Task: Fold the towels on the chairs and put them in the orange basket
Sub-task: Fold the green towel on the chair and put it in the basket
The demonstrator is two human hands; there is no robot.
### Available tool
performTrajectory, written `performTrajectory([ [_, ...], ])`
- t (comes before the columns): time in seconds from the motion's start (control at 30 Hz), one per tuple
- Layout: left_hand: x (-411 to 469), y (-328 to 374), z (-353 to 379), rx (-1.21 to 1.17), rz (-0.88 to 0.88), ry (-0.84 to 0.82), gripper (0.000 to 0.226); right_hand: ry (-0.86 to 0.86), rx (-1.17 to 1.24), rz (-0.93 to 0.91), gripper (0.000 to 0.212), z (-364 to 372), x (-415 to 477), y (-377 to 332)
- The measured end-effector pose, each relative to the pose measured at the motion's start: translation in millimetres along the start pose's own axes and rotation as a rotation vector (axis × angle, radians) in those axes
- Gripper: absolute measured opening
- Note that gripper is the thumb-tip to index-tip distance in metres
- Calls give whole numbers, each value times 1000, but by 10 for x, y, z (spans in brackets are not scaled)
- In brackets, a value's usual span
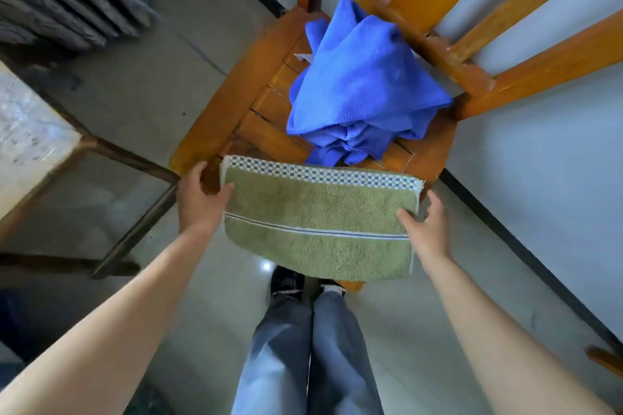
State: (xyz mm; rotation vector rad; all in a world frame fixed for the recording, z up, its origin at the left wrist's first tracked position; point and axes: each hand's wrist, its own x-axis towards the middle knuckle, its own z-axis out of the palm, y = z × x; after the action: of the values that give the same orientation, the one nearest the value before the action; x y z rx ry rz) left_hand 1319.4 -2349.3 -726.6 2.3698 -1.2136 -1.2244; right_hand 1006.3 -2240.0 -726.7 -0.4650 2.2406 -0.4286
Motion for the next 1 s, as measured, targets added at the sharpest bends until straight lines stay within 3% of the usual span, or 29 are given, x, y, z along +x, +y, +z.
performTrajectory([
  [0.07,-181,-218,-18,6,-64,42,63,-88,75,96,71,4,-165,131],
  [0.17,-340,-464,-17,-56,-233,-9,65,-257,217,200,44,8,-338,197],
  [0.3,-347,-544,-14,93,-278,-384,70,-236,218,222,17,-16,-298,184],
  [0.37,-313,-439,-8,47,-245,-478,57,-238,210,237,14,-67,-267,135],
  [0.47,-320,-225,3,-72,-244,-480,37,-251,182,208,12,-183,-263,82],
  [0.57,-389,-73,21,-19,-202,-423,33,-197,210,152,4,-334,-259,58],
  [0.7,-551,-30,84,45,-63,-344,28,-89,223,148,5,-483,-281,75],
  [0.8,-737,-58,191,205,-11,-184,47,-60,123,132,14,-505,-306,145],
  [0.9,-957,-54,351,575,397,-113,57,-11,120,106,14,-524,-306,117],
  [0.97,-1051,-31,475,824,687,-184,46,11,117,93,15,-529,-305,120],
  [1.0,-1073,-10,519,947,747,-281,41,15,122,87,16,-535,-309,122],
])
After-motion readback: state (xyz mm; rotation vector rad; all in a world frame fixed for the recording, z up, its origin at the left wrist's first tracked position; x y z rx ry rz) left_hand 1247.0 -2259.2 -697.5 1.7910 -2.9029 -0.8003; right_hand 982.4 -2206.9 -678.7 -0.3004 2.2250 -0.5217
